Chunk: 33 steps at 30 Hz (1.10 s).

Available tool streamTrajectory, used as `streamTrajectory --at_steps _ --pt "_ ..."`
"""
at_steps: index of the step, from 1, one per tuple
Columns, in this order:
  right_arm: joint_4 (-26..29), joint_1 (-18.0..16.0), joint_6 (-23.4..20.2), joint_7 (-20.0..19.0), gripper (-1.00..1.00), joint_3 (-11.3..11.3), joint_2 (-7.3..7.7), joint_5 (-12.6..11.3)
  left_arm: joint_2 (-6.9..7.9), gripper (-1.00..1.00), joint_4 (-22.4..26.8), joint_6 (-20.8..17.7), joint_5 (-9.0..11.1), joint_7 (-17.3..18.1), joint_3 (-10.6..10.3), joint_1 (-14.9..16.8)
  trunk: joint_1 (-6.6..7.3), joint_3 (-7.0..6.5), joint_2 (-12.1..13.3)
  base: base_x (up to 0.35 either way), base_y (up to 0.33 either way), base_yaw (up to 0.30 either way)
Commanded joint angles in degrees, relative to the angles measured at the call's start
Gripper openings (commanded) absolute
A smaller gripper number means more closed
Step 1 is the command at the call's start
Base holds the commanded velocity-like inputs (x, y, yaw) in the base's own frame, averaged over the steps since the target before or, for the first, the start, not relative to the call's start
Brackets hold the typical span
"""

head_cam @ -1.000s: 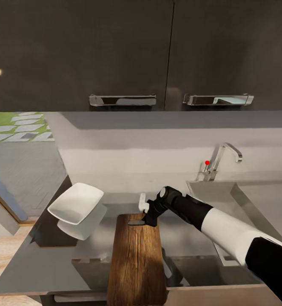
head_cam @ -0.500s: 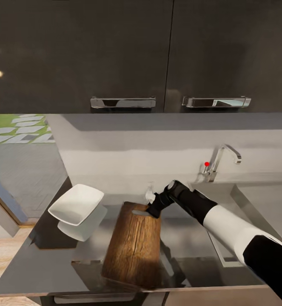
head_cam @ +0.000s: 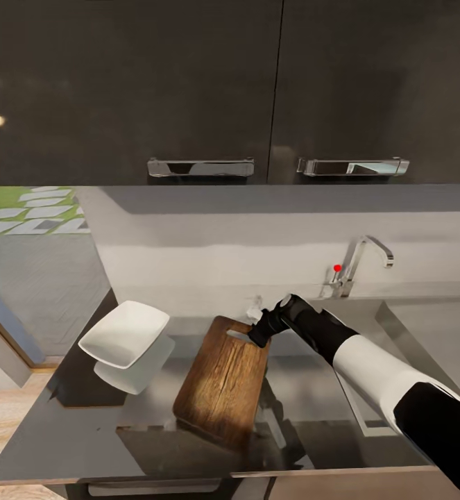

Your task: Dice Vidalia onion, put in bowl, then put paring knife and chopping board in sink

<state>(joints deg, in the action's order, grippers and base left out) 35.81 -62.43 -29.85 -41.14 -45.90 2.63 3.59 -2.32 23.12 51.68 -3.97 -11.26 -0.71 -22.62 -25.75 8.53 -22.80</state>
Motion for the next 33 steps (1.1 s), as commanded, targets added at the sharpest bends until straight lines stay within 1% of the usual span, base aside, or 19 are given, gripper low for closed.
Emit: streamTrajectory --at_steps 1,6,8,9,11,12,14,15,16,18,20,24,26,28,29,31,32,33 --pt "-0.02 -0.06 -0.26 0.24 -1.00 -0.11 0.00 0.19 0.03 1.00 0.10 0.00 -0.43 -0.52 -0.08 -0.02 -0.04 0.11 -0.12 0.000 0.000 0.000" --pt "-0.48 -0.06 -0.65 2.30 -1.00 0.14 -0.11 0.12 0.09 1.00 0.03 0.00 -0.42 -0.52 -0.08 -0.04 -0.04 0.11 -0.12 0.000 0.000 0.000" --pt "-0.90 -0.06 -1.04 2.68 -1.00 1.50 -0.14 -0.09 0.11 1.00 0.01 0.00 -0.42 -0.52 -0.08 -0.03 -0.04 0.11 -0.12 0.000 0.000 0.000" --pt "-1.15 -0.06 -1.30 2.85 -1.00 3.42 -0.13 -0.34 0.11 1.00 0.01 0.00 -0.42 -0.52 -0.08 -0.01 -0.04 0.11 -0.12 0.000 0.000 0.000" --pt "-1.46 -0.06 -1.59 3.04 -1.00 8.97 -0.09 -0.71 0.12 1.00 0.00 0.00 -0.42 -0.52 -0.08 -0.04 -0.04 0.11 -0.12 0.000 0.000 0.000" --pt "-1.54 -0.06 -1.63 3.06 -1.00 10.46 -0.06 -0.76 0.12 1.00 0.00 0.01 -0.42 -0.52 -0.08 -0.04 -0.04 0.11 -0.12 0.000 0.000 0.000" --pt "-2.27 -0.06 -1.86 3.12 -1.00 15.88 0.03 -0.87 0.12 1.00 -0.02 0.01 -0.42 -0.52 -0.08 -0.04 -0.04 0.11 -0.12 0.000 0.000 0.000" --pt "-2.87 -0.06 -1.93 3.14 -1.00 17.91 0.05 -0.90 0.12 1.00 -0.13 0.01 -0.42 -0.52 -0.08 -0.05 -0.04 0.11 -0.12 0.000 0.000 0.000" --pt "-3.45 -0.06 -1.97 3.15 -1.00 19.36 0.07 -0.92 0.12 1.00 -0.29 0.02 -0.42 -0.52 -0.08 -0.04 -0.04 0.11 -0.12 0.000 0.000 0.000" --pt "-4.24 -0.06 -2.01 3.16 -1.00 20.65 0.10 -0.94 0.12 1.00 -0.60 0.01 -0.42 -0.52 -0.08 -0.03 -0.04 0.11 -0.12 0.000 0.000 0.000" --pt "-4.84 -0.06 -2.03 3.15 -1.00 21.30 0.14 -0.95 0.12 1.00 -0.92 0.00 -0.42 -0.52 -0.08 -0.03 -0.04 0.11 -0.12 0.000 0.000 0.000" --pt "-5.48 -0.06 -2.02 3.16 -1.00 21.89 0.17 -0.96 0.12 1.00 -1.33 0.00 -0.42 -0.52 -0.08 0.01 -0.04 0.11 -0.12 0.000 0.000 0.000" --pt "-6.96 -0.06 -1.96 3.29 -1.00 22.03 0.01 -1.01 0.12 1.00 -1.44 0.00 -0.42 -0.49 -0.08 0.01 -0.04 0.11 -0.12 0.000 0.000 0.000" --pt "-8.57 -0.06 -1.83 4.40 -1.00 22.18 -0.16 -1.07 0.12 1.00 -1.55 0.00 -0.42 -0.48 -0.08 -0.02 -0.04 0.11 -0.12 0.000 0.000 0.000" --pt "-9.11 -0.06 -1.76 5.56 -1.00 22.43 -0.23 -1.14 0.12 1.00 -1.59 0.00 -0.42 -0.48 -0.08 -0.02 -0.04 0.11 -0.12 0.000 0.000 0.000" --pt "-9.73 -0.06 -1.67 8.91 -1.00 23.40 -0.30 -1.81 0.12 1.00 -1.62 0.00 -0.42 -0.50 -0.08 -0.02 -0.04 0.11 -0.12 -0.036 0.000 0.000" --pt "-9.85 -0.06 -1.66 9.86 -1.00 23.70 -0.31 -2.11 0.12 1.00 -1.63 0.00 -0.42 -0.48 -0.08 -0.02 -0.04 0.11 -0.12 -0.067 0.000 0.000" --pt "-10.07 -0.06 -1.63 11.72 -1.00 24.30 -0.29 -2.94 0.12 1.00 -1.65 0.00 -0.42 -0.48 -0.06 -0.01 -0.04 0.11 -0.12 -0.097 0.000 0.000"
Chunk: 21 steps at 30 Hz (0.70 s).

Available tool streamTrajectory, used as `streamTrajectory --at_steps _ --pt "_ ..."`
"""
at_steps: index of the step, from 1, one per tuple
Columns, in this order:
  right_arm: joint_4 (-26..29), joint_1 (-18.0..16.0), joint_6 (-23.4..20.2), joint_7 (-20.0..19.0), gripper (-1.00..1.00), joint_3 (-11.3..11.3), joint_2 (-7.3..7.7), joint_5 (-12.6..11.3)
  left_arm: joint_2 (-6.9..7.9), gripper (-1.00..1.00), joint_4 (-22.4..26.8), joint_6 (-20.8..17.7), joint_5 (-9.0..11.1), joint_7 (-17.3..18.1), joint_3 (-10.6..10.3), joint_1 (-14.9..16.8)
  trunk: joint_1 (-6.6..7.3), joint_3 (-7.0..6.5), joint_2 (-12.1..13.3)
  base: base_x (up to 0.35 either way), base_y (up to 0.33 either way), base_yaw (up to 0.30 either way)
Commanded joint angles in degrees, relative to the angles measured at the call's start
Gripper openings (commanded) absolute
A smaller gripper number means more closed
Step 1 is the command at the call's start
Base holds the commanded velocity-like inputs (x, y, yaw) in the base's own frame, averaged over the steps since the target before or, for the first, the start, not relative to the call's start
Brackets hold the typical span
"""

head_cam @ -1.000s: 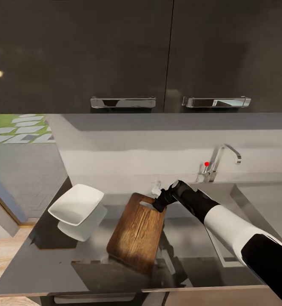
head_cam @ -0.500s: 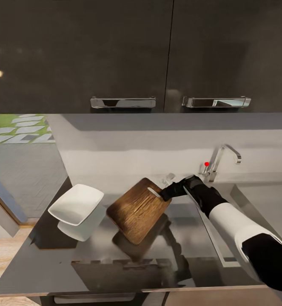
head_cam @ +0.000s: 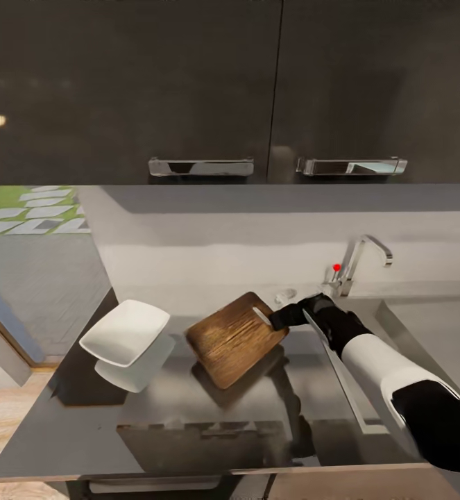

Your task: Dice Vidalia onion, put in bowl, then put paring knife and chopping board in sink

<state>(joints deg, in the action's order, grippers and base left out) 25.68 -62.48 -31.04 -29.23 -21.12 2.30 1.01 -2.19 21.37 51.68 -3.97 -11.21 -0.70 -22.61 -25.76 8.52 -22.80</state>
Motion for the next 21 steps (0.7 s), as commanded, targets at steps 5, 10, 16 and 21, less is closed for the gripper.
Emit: streamTrajectory --at_steps 5,10,16,21 --pt "-0.31 -0.01 -0.44 5.26 -1.00 0.79 0.08 -4.90 0.00 1.00 0.08 0.00 -0.42 -0.49 -0.07 0.00 -0.02 0.12 -0.12 -0.176 -0.021 0.000" --pt "-0.36 -0.01 -0.63 6.53 -1.00 0.97 0.04 -6.56 0.03 1.00 0.08 0.00 -0.42 -0.50 -0.09 -0.01 -0.02 0.12 -0.12 -0.237 -0.073 0.000" --pt "-0.36 -0.01 -0.83 8.36 -1.00 1.08 -0.01 -6.86 0.14 1.00 0.07 0.00 -0.42 -0.48 -0.09 -0.01 -0.02 0.12 -0.12 -0.249 -0.083 0.000" --pt "-0.43 -0.01 -0.92 14.70 -1.00 3.58 -0.32 -7.12 0.32 1.00 0.07 0.00 -0.42 -0.48 -0.06 0.00 -0.02 0.12 -0.12 -0.256 -0.070 0.000"
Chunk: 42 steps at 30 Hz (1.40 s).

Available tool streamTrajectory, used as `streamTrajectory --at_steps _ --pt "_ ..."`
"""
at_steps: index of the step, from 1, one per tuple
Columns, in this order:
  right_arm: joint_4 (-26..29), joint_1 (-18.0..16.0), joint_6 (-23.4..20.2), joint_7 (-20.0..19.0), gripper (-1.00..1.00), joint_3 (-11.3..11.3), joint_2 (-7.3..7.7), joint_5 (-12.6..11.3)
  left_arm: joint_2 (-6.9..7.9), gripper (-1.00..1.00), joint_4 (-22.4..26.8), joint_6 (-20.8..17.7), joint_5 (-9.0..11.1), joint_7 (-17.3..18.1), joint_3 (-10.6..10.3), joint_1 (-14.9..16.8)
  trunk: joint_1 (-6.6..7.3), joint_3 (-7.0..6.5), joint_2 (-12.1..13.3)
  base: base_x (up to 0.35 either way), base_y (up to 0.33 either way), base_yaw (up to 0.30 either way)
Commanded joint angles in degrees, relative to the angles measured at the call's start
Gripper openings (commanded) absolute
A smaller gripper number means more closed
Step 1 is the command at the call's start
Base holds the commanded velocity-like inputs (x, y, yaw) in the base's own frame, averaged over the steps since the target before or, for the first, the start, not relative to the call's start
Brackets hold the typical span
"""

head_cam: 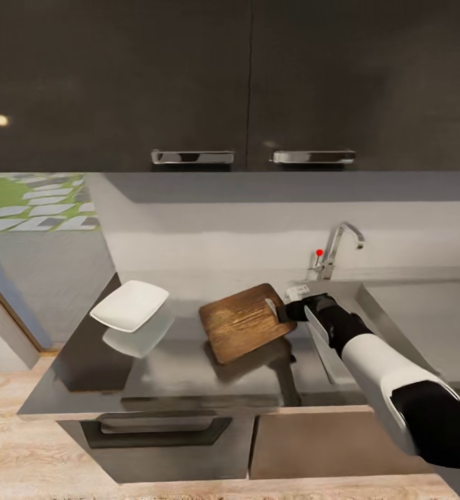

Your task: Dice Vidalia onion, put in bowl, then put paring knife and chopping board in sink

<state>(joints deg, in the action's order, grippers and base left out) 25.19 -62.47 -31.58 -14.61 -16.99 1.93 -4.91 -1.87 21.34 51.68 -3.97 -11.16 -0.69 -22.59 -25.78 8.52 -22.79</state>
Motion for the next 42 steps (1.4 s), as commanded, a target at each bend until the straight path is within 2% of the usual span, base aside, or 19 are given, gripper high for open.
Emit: streamTrajectory --at_steps 1,2,4,8,13,19,26,29,31,33,36,42 --pt "0.05 -0.02 -0.40 2.15 -1.00 1.02 -0.25 -1.34 0.01 1.00 0.11 0.00 -0.43 -0.53 -0.05 -0.03 0.00 0.12 -0.13 -0.210 -0.031 0.000" --pt "0.05 -0.02 -0.42 3.25 -1.00 1.86 -0.48 -1.42 0.01 1.00 0.11 0.00 -0.43 -0.53 -0.04 -0.04 0.00 0.12 -0.13 -0.168 -0.025 0.000" --pt "0.09 -0.02 -0.64 7.92 -1.00 4.97 -1.68 -1.63 0.02 1.00 0.11 0.00 -0.43 -0.53 -0.03 -0.06 0.00 0.12 -0.13 -0.088 -0.013 0.000" --pt "0.12 -0.02 -0.80 13.69 -1.00 7.47 -3.35 -1.78 0.02 1.00 0.11 0.00 -0.43 -0.53 -0.02 -0.07 0.00 0.12 -0.13 -0.034 -0.005 0.000" --pt "0.18 -0.02 -0.91 16.55 -1.00 8.80 -4.18 -2.03 0.09 1.00 -0.14 0.00 -0.36 -0.48 0.02 -0.03 0.00 0.12 -0.13 -0.007 -0.001 0.000" --pt "0.13 -0.02 -2.07 18.37 -1.00 13.02 -4.58 -4.45 0.11 1.00 -1.02 0.00 -0.42 -0.38 0.07 0.00 0.00 0.12 -0.13 0.000 0.000 0.000" --pt "-0.50 -0.02 -2.63 22.17 -1.00 13.81 -5.85 -5.30 0.52 1.00 -1.11 0.06 -0.42 -0.35 0.07 0.00 0.00 0.12 -0.13 0.000 0.000 0.000" --pt "-2.98 -0.02 -2.68 22.76 -1.00 13.93 -6.05 -7.32 0.66 1.00 -1.12 0.08 -0.42 -0.35 0.07 0.00 0.00 0.12 -0.13 0.000 0.000 0.000" --pt "-4.50 -0.02 -2.69 22.95 -1.00 13.94 -6.11 -10.08 0.70 1.00 -1.12 0.09 -0.43 -0.35 0.07 0.00 0.00 0.12 -0.13 0.000 0.000 0.000" --pt "-5.05 -0.02 -2.65 23.14 -1.00 13.90 -6.13 -11.86 0.71 1.00 -1.12 0.09 -0.43 -0.35 0.07 0.00 0.00 0.12 -0.13 0.000 0.000 0.000" --pt "-5.45 -0.02 -2.65 24.10 -1.00 13.87 -6.07 -13.25 0.72 1.00 -1.12 0.09 -0.43 -0.35 0.07 0.00 0.00 0.12 -0.13 0.000 0.000 0.000" --pt "-5.76 -0.02 -2.76 25.46 -1.00 13.87 -5.95 -13.98 0.73 1.00 -1.12 0.09 -0.43 -0.35 0.07 0.00 0.00 0.12 -0.13 0.000 0.000 0.000"
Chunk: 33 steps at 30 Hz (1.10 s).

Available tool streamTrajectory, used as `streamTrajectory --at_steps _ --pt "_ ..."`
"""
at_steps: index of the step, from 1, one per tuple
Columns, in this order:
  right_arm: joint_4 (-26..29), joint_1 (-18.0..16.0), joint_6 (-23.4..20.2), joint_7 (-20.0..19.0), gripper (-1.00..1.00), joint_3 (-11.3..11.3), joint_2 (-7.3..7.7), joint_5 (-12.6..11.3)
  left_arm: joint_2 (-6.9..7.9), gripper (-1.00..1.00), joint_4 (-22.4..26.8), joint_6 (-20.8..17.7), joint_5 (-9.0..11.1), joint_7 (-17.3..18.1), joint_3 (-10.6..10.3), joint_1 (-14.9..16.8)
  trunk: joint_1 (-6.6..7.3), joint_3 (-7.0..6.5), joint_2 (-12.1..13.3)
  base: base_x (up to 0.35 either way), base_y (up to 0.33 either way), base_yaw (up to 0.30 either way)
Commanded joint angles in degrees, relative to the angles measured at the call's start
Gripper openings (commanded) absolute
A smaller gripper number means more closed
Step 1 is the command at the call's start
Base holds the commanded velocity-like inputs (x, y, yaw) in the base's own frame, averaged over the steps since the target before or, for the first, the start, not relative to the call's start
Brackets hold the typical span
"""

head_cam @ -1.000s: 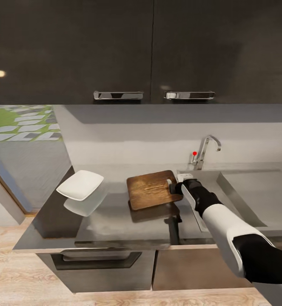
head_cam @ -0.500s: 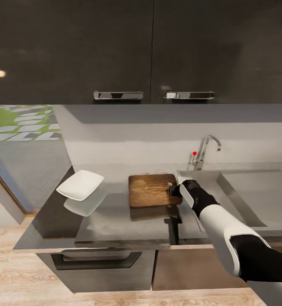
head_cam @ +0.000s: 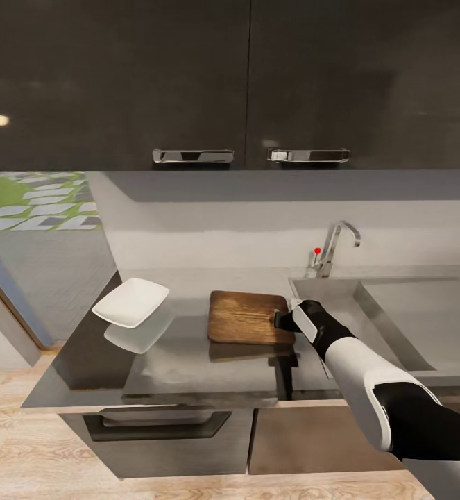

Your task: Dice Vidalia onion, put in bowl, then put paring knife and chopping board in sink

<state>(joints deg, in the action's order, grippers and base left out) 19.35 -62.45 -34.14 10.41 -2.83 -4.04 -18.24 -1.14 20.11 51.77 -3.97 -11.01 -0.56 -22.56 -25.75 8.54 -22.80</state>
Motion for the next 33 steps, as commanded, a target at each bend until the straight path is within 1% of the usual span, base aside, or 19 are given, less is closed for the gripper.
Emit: streamTrajectory --at_steps 1,14,22,33 --pt "0.05 -0.04 -0.19 0.53 -1.00 -0.31 0.01 -0.70 0.00 1.00 0.11 0.00 -0.42 -0.51 -0.06 -0.02 -0.04 0.11 -0.12 0.000 0.000 0.000" --pt "-0.04 -0.04 -0.23 1.10 -1.00 -0.34 0.13 -0.65 0.00 1.00 0.11 0.00 -0.42 -0.51 -0.06 -0.02 -0.04 0.11 -0.12 0.000 0.000 0.000" --pt "-0.09 -0.04 -0.23 3.89 -1.00 -0.41 0.08 -0.62 0.00 1.00 0.11 0.00 -0.42 -0.51 -0.06 -0.02 -0.04 0.11 -0.12 0.000 0.000 0.000" --pt "-0.10 -0.04 -0.23 4.52 -1.00 -0.51 0.01 -0.57 0.00 1.00 0.11 0.00 -0.38 -0.51 -0.04 -0.03 -0.04 0.11 -0.12 0.000 0.000 0.000"
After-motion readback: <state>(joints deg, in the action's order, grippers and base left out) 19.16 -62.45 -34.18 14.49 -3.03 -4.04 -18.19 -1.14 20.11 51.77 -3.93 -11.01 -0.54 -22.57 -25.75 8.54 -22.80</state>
